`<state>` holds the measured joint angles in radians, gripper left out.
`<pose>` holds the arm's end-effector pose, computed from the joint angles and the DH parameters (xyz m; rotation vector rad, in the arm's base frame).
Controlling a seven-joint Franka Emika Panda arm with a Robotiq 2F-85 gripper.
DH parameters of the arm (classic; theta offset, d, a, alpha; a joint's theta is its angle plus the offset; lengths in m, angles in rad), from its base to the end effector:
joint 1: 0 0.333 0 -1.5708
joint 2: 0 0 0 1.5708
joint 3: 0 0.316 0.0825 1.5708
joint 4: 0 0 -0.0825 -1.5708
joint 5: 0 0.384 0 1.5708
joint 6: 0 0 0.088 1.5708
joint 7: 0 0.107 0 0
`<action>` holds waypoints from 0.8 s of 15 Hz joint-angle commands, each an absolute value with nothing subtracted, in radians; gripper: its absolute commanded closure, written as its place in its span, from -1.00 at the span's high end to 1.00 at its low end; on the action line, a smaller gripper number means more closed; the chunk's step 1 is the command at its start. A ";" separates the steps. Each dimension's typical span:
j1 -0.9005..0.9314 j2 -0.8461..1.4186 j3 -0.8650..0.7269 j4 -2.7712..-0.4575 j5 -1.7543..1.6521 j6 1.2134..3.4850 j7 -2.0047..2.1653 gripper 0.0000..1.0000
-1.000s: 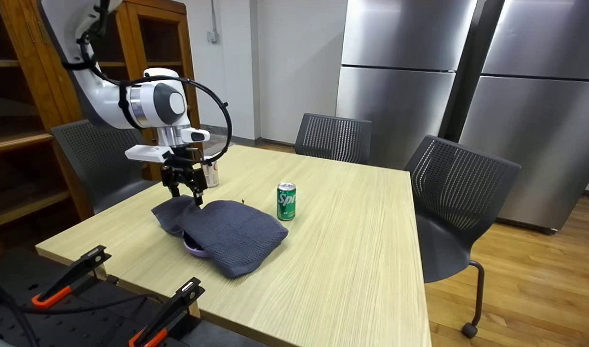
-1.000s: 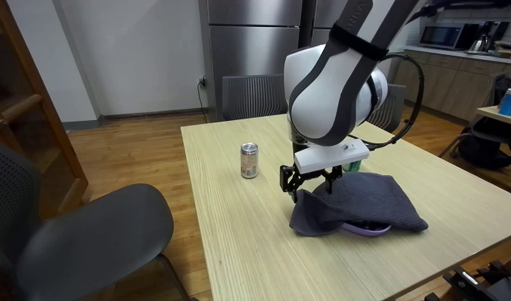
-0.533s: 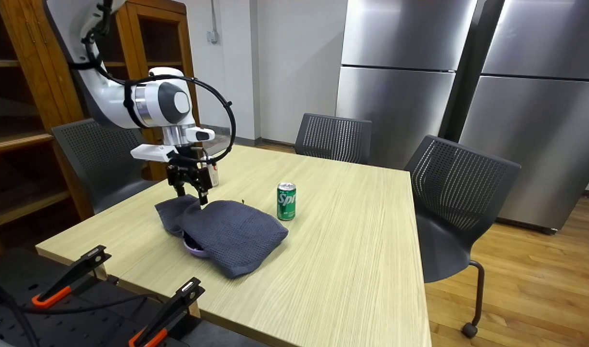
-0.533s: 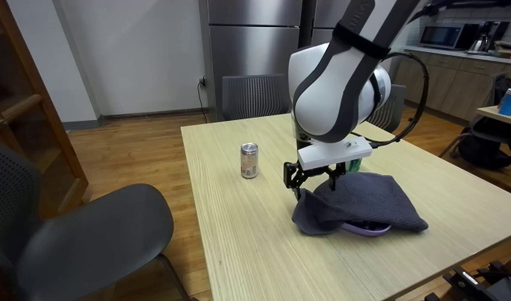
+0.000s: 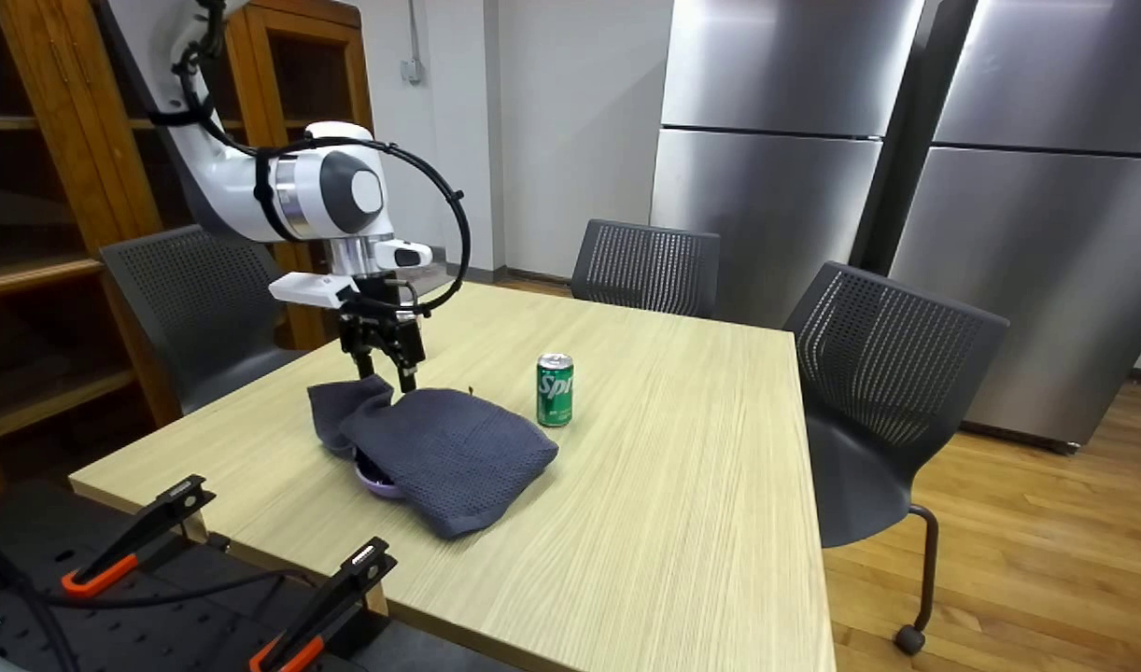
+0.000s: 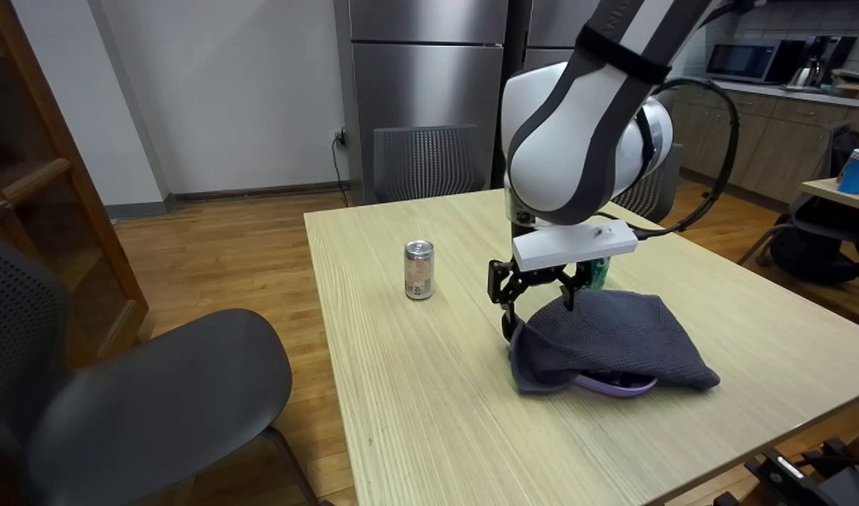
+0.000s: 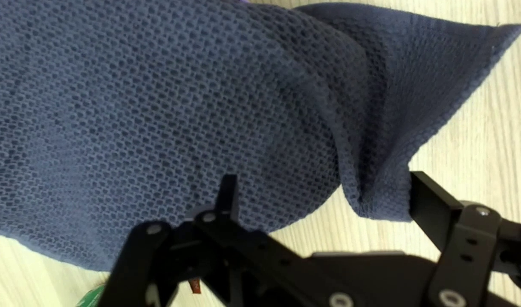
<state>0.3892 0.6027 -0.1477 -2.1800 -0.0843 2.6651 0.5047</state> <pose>0.5206 0.1251 0.1027 2.9774 -0.2462 -0.0939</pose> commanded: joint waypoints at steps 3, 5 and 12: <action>0.359 0.515 -0.132 -2.258 -0.082 2.693 0.504 1.00; 0.354 0.494 -0.130 -2.280 -0.081 2.707 0.500 1.00; 0.324 0.423 -0.130 -2.366 -0.078 2.761 0.484 1.00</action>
<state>0.3579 0.4902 -0.1469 -2.2980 -0.0843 2.7323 0.5037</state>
